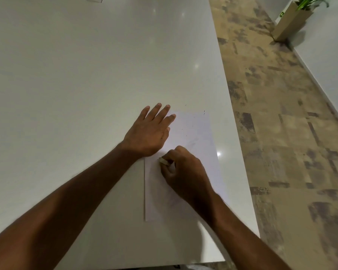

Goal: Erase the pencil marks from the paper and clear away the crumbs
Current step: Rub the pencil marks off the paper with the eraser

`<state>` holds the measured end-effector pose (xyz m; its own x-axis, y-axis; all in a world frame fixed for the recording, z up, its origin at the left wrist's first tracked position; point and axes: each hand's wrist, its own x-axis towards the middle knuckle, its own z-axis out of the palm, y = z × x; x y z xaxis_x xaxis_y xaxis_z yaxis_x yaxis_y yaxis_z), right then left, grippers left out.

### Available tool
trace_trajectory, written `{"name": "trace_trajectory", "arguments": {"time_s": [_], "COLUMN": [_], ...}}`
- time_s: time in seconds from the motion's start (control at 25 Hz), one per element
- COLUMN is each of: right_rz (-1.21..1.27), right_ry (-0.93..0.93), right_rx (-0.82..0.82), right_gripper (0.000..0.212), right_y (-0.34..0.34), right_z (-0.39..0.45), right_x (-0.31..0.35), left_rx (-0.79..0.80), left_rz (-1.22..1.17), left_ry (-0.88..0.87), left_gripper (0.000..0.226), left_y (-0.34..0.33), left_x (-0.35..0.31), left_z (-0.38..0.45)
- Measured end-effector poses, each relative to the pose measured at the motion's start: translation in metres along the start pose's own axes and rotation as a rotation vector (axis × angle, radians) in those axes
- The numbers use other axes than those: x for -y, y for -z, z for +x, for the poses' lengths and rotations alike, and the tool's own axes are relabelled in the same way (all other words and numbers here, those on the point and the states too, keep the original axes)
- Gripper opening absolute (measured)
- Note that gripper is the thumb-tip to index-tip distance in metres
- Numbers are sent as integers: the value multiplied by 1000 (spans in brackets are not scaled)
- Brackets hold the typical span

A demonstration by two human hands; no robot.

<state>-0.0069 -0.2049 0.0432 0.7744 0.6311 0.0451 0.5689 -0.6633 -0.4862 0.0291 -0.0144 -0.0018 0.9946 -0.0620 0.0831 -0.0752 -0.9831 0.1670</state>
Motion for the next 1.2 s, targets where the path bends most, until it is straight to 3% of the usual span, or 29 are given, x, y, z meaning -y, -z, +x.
{"name": "trace_trajectory", "arguments": {"time_s": [0.04,0.2,0.28,0.4,0.52,0.64,0.8,1.0,1.2], "right_rz": [-8,-65,-56,-12,-58,-89,-63,-114,-29], "right_ry": [-1,-304,-281,-71,-219,-317,-95,-381,-68], "right_rx": [-15,-279,-226,-22,-178,-273,-25,-293,-16], "right_gripper": [15,29,24,19,33,30,17,28,16], "right_y": [6,52,41,13,38,48,16,54,17], "right_z": [8,76,64,18,57,70,18,77,23], "right_x": [-5,-59,-46,-10,-47,-52,-11,-69,-15], "left_rx": [-2,-15,-22,-5,-32,-21,-4,-30,-8], "left_rz": [-6,-16,-12,-24,3,6,-9,4,-5], "left_ry": [0,-5,-13,-20,-23,-16,-36,-33,-46], "left_gripper": [55,58,58,59,61,63,62,61,64], "left_y": [0,1,2,1,1,2,1,1,-1], "left_x": [0,0,0,1,1,0,1,1,2], "left_z": [0,-1,-2,-1,-2,-2,0,-1,1]}}
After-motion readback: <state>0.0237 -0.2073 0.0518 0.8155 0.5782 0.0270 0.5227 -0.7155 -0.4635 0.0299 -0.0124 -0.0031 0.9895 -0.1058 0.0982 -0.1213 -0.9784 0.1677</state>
